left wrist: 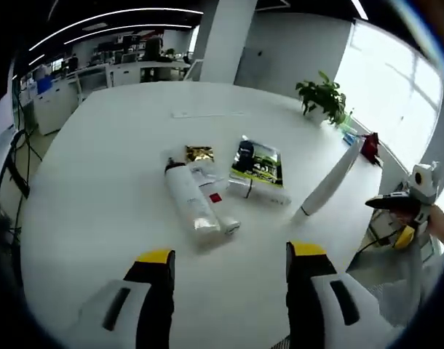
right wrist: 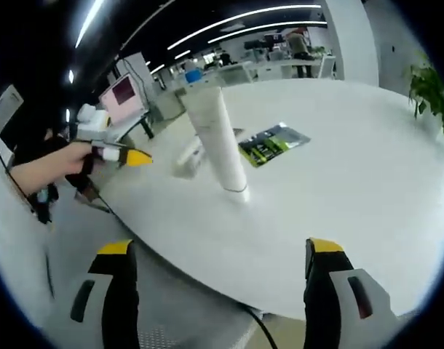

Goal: Arrange the skincare products in the storage area until every visible bottle or jar stands upright without overlapping.

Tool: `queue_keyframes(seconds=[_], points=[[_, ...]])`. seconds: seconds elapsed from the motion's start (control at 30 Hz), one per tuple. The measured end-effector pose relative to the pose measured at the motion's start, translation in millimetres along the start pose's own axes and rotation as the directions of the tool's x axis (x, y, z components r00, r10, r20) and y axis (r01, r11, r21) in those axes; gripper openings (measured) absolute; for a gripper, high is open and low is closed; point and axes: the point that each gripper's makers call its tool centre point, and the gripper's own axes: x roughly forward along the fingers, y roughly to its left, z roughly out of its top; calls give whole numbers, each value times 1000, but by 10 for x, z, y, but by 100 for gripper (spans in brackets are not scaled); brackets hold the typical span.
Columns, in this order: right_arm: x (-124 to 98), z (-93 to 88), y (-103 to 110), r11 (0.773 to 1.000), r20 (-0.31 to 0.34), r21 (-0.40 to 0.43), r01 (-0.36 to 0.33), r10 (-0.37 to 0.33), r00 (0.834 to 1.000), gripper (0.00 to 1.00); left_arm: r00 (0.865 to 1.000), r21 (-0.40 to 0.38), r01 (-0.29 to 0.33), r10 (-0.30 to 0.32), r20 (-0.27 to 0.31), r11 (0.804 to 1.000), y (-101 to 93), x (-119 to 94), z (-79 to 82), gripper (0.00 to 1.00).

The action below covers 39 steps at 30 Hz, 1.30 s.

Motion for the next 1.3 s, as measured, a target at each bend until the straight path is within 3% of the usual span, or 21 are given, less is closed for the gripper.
queue_keyframes(seconds=[0.37, 0.5, 0.6, 0.7, 1.0, 1.3], points=[[119, -49, -85, 999, -11, 48, -4, 4, 1000, 95, 993, -25, -94, 92, -69, 995, 258, 447, 113, 48], [149, -58, -118, 998, -11, 63, -2, 2, 1000, 94, 987, -24, -149, 147, -69, 989, 294, 474, 149, 45], [150, -60, -152, 997, -10, 75, 5, -5, 1000, 94, 982, -18, -169, 167, -84, 985, 331, 586, 177, 37], [156, -77, -192, 996, -12, 85, 11, -10, 1000, 94, 980, -15, -173, 170, -100, 985, 342, 654, 185, 36], [150, -133, -253, 993, -17, 112, 24, -23, 1000, 94, 965, 52, -198, 204, -164, 979, 471, 783, 105, 33], [190, -176, -240, 992, -24, 122, 15, -12, 1000, 93, 954, 143, -216, 240, -182, 966, 651, 912, 276, 30]])
